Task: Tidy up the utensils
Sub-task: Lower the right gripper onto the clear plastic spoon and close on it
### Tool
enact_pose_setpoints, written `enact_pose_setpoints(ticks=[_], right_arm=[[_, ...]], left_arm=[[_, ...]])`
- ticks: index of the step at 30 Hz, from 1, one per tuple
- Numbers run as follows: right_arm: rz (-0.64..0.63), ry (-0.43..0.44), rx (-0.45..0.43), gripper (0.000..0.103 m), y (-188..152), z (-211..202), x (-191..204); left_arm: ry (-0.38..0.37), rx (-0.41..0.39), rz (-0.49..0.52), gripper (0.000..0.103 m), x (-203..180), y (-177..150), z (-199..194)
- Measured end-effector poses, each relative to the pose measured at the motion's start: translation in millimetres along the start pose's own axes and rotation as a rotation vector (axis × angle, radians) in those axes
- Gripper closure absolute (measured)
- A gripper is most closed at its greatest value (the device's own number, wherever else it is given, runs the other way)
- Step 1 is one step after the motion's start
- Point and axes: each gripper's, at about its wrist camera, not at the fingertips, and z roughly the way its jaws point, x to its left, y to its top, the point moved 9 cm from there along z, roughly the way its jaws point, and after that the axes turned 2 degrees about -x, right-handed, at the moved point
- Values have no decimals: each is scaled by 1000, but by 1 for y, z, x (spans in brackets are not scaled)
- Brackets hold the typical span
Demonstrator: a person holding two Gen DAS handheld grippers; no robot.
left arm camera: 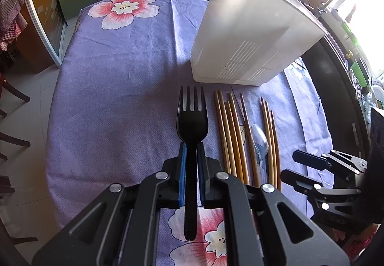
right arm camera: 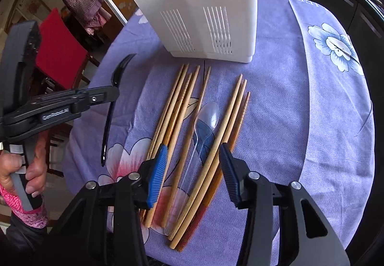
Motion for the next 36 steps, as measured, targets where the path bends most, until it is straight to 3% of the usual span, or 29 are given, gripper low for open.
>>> enact_pose_setpoints(ticks=[2, 9, 23, 30, 36], right_arm=[[0, -29, 22, 72, 0, 12, 0], [-18, -115, 67, 85, -7, 38, -3], [-71, -186, 88, 92, -10, 48, 14], [-118, -266, 46, 90, -6, 54, 18], [-60, -201, -10, 94, -7, 46, 14]], left_arm=[[-6, -1, 7, 94, -2, -1, 1], [-24, -7, 19, 94, -3, -3, 0], [-26, -24, 32, 94, -4, -3, -3], [-19, -36, 38, 94, -5, -3, -5], [-18, -42, 47, 95, -5, -5, -6]])
